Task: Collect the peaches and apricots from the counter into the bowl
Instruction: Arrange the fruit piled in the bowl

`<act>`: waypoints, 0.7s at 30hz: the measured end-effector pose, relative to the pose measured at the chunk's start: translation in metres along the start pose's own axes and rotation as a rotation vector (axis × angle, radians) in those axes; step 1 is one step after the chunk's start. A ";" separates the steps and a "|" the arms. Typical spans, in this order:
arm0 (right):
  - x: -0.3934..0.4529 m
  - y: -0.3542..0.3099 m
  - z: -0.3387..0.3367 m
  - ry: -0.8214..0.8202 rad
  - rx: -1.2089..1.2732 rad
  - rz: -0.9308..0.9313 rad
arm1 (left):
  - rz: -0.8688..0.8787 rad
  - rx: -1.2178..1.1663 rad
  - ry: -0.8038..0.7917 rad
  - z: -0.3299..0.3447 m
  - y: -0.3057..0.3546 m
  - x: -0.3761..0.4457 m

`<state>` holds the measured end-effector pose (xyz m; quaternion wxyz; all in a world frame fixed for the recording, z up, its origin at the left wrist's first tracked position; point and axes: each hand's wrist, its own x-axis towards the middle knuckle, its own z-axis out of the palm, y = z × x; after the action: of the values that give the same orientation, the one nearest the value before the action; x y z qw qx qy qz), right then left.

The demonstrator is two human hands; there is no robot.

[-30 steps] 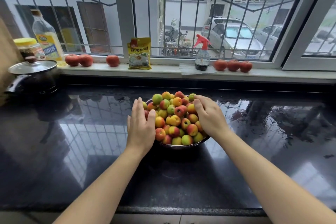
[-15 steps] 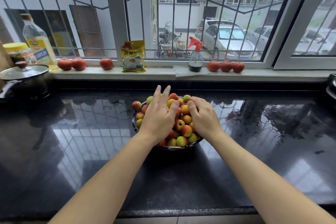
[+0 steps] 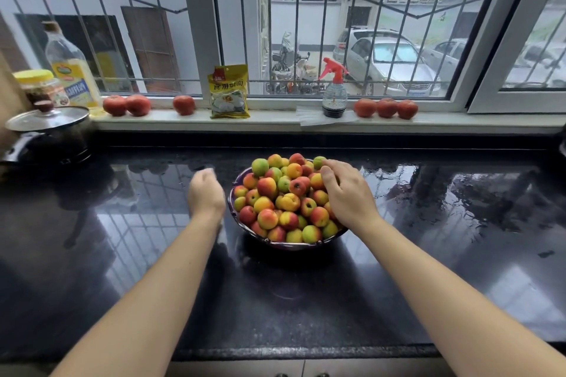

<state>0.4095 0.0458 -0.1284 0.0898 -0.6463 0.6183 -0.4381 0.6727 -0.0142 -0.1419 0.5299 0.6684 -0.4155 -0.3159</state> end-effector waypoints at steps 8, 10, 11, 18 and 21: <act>-0.004 -0.001 0.002 0.033 0.001 0.008 | 0.262 0.481 -0.247 -0.042 -0.053 0.066; -0.003 -0.001 0.001 0.020 -0.014 0.009 | 0.290 0.550 -0.186 -0.034 -0.043 0.080; -0.002 0.000 0.001 0.012 -0.021 0.014 | 0.286 0.585 -0.187 -0.028 -0.036 0.091; -0.002 0.003 0.004 0.044 -0.029 0.007 | 0.248 0.879 -0.443 0.039 -0.013 0.194; -0.001 0.004 0.004 0.047 -0.033 0.005 | 0.296 0.983 -0.417 0.054 -0.021 0.204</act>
<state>0.4095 0.0437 -0.1337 0.0655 -0.6357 0.6290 -0.4427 0.7234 -0.2183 -0.1711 0.1008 0.6946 -0.6998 -0.1327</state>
